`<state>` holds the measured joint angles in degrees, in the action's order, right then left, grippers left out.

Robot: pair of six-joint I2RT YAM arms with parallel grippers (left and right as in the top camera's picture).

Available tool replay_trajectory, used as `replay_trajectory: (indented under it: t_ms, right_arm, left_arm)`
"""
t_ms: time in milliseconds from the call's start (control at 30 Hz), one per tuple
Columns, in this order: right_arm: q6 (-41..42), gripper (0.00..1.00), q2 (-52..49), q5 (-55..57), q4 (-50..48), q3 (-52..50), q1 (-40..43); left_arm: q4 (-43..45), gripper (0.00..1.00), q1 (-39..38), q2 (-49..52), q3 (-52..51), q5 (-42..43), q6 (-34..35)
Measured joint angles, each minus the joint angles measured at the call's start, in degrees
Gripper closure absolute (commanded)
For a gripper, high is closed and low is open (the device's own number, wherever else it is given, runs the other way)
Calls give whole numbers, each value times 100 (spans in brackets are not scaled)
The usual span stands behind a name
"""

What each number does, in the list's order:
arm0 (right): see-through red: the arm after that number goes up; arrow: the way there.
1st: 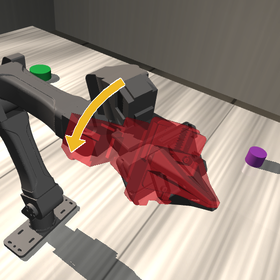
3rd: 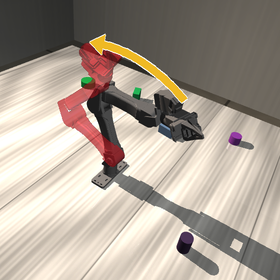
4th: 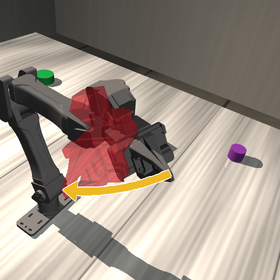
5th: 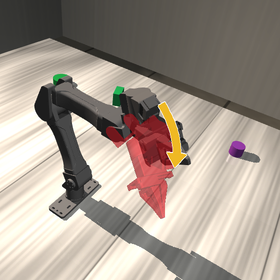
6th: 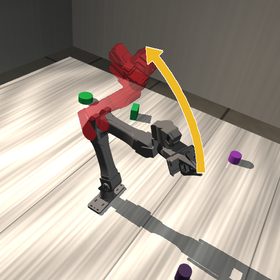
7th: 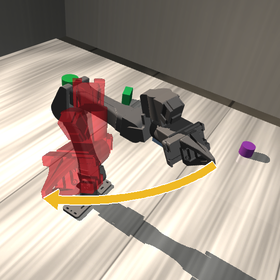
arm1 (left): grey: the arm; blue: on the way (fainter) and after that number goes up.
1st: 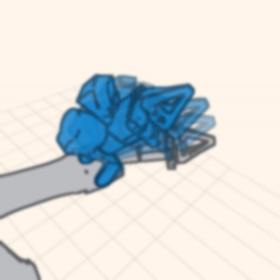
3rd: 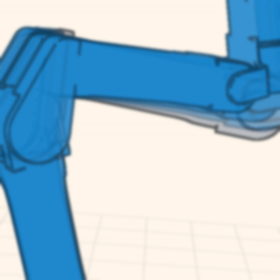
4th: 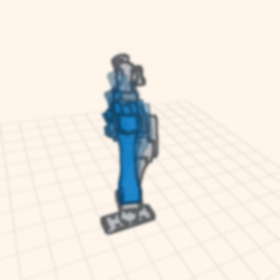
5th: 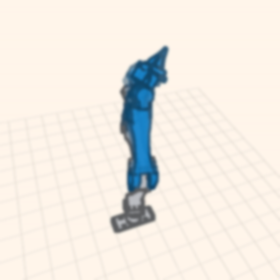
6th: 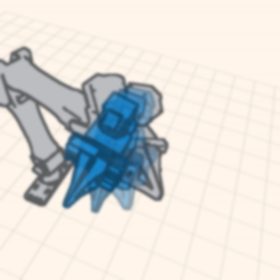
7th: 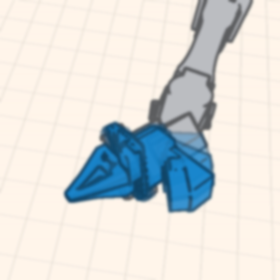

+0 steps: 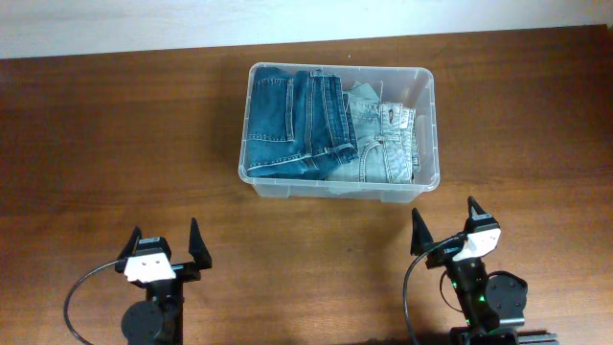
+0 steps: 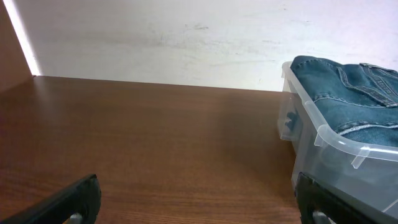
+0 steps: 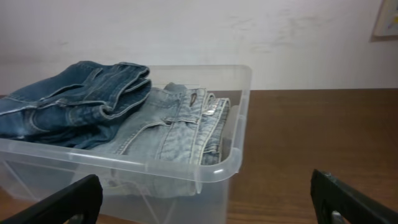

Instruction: Pack container

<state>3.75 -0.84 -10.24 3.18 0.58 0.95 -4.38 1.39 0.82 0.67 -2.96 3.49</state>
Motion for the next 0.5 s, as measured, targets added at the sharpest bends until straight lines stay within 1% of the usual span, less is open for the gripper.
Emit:
replay_trajectory:
  t_ms: [500]
  right_arm:
    - [2, 1, 0, 2, 0, 0, -79]
  left_arm:
    - [0, 1, 0, 2, 0, 2, 0]
